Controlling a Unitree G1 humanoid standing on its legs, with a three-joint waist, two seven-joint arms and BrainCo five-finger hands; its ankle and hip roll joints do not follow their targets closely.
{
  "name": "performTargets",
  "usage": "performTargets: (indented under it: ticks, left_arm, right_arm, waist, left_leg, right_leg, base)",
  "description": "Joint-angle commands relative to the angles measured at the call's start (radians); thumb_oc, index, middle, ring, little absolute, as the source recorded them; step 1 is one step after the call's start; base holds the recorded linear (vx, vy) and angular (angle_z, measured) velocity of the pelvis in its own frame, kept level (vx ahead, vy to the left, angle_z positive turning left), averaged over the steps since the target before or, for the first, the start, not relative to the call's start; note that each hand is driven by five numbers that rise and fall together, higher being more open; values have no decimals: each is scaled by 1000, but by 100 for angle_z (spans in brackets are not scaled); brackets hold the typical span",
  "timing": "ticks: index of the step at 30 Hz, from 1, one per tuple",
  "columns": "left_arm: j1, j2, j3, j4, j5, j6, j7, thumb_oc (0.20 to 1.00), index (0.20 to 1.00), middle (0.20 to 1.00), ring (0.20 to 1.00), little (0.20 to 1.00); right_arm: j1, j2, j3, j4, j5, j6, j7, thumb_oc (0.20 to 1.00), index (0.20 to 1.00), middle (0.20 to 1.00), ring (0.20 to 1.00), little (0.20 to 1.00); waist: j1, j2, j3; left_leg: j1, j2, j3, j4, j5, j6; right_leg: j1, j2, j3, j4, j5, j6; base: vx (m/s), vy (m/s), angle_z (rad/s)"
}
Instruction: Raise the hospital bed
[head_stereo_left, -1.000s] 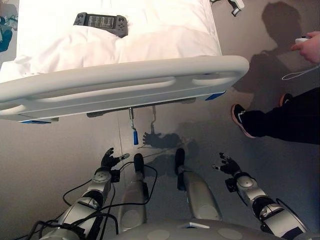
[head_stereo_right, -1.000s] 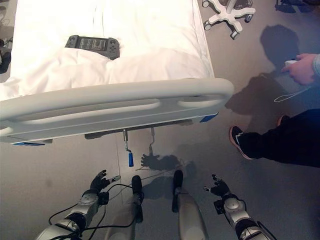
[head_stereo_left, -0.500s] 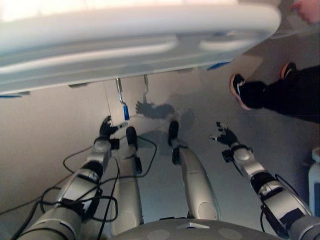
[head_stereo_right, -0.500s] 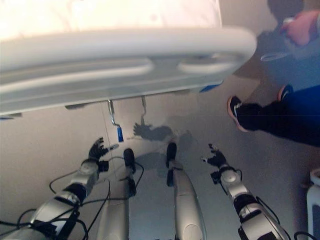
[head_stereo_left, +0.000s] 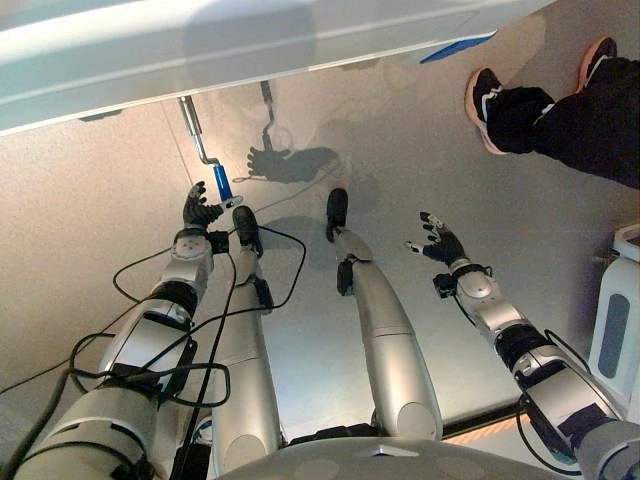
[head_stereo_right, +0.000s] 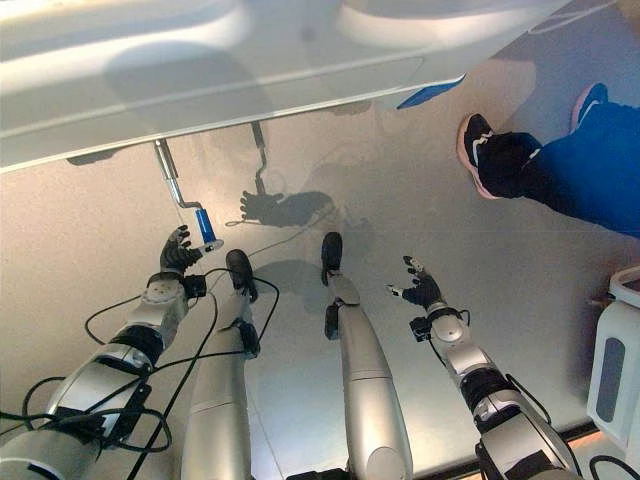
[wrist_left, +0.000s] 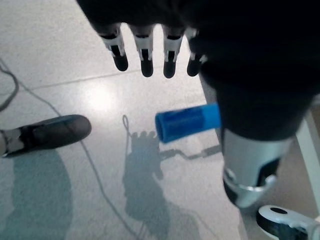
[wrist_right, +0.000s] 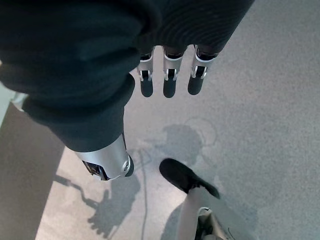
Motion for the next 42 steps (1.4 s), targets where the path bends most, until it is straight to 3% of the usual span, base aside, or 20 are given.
performTargets:
  ticks: [1, 2, 4, 17, 33, 42]
  left_arm:
    - [43, 32, 29, -1, -19, -10, 19, 1000, 1000, 1000, 1000, 1000]
    - [40, 43, 30, -8, -19, -10, 20, 1000, 1000, 1000, 1000, 1000]
    - [41, 49, 29, -13, -15, -11, 21, 1000, 1000, 1000, 1000, 1000]
    - [45, 67, 20, -45, 9, -15, 28, 1000, 1000, 1000, 1000, 1000]
    - [21, 99, 13, -74, 7, -14, 21, 1000, 1000, 1000, 1000, 1000]
    - [-13, 146, 11, -82, -12, -5, 15, 1000, 1000, 1000, 1000, 1000]
  right_arm:
    - [68, -67, 36, -64, -2, -34, -2, 1000, 1000, 1000, 1000, 1000]
    - [80, -75, 33, -72, -6, -34, 2, 1000, 1000, 1000, 1000, 1000]
    - [86, -81, 32, -76, -9, -34, 4, 1000, 1000, 1000, 1000, 1000]
    - [107, -92, 55, -60, -41, -35, 36, 1000, 1000, 1000, 1000, 1000]
    - [113, -135, 93, -135, -115, -32, 57, 1000, 1000, 1000, 1000, 1000]
    - [125, -156, 103, -217, -122, -27, 75, 1000, 1000, 1000, 1000, 1000]
  waist:
    - [-12, -12, -45]
    - [-8, -7, -48]
    - [-10, -7, -49]
    - [-2, -2, -68]
    - [-18, -15, -86]
    - [-36, -33, -75]
  left_leg:
    - [-60, 11, -35, 77, 1, -1]
    - [-68, 21, -43, 102, -39, -7]
    - [-79, 21, -43, 112, -43, -5]
    - [-128, 19, -57, 114, -36, -8]
    - [-163, 28, -63, 125, -37, -8]
    - [-184, 35, -53, 161, -60, 9]
  right_leg:
    - [-27, -40, 29, -64, 115, 135]
    - [-35, -32, 30, -44, 84, 142]
    - [-46, -30, 31, -38, 83, 141]
    - [-101, -28, 29, -21, 75, 135]
    - [-140, -20, 28, -7, 71, 133]
    - [-158, -8, 32, 0, 69, 135]
  base:
    - [74, -20, -2]
    - [0, 0, 0]
    - [38, -5, -1]
    - [0, 0, 0]
    - [0, 0, 0]
    - [8, 1, -2]
